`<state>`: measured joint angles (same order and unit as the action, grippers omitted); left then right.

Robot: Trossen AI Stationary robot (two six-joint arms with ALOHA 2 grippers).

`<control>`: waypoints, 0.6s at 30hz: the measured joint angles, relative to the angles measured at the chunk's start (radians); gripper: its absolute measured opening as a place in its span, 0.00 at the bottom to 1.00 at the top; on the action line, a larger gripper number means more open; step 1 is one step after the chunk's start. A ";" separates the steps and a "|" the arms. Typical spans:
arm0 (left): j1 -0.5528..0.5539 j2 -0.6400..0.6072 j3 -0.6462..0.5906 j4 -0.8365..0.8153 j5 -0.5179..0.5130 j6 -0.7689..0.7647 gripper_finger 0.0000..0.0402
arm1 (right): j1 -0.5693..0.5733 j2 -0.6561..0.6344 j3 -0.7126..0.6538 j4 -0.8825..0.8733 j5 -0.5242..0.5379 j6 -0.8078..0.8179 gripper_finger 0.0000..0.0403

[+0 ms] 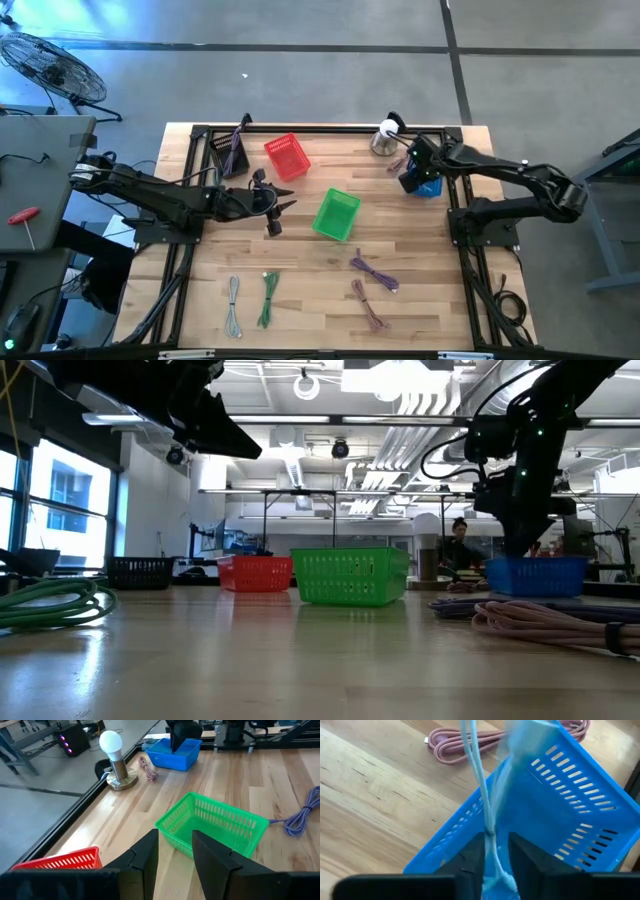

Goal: Pick & Place USB Port
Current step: Put the top white charger cable into the blue basket, then put the violet charger cable into the black basket

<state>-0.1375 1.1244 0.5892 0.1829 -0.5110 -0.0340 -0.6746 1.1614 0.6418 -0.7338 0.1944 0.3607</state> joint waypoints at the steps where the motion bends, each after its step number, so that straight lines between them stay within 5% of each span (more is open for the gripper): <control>1: 0.000 0.000 0.000 0.000 0.000 -0.001 0.29 | 0.000 0.000 0.000 0.000 0.000 0.000 0.25; 8: 0.000 0.000 0.000 -0.007 0.002 -0.001 0.29 | 0.000 0.000 0.028 -0.011 -0.023 -0.043 0.42; 13: 0.000 0.000 0.000 -0.031 0.003 -0.009 0.29 | 0.012 -0.026 0.121 -0.017 -0.037 -0.095 0.45; 18: 0.000 0.000 0.000 -0.072 0.006 -0.033 0.29 | 0.078 -0.088 0.209 -0.003 -0.271 -0.172 0.44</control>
<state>-0.1375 1.1248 0.5892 0.1107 -0.5047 -0.0673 -0.5967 1.0735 0.8512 -0.7368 -0.0762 0.1884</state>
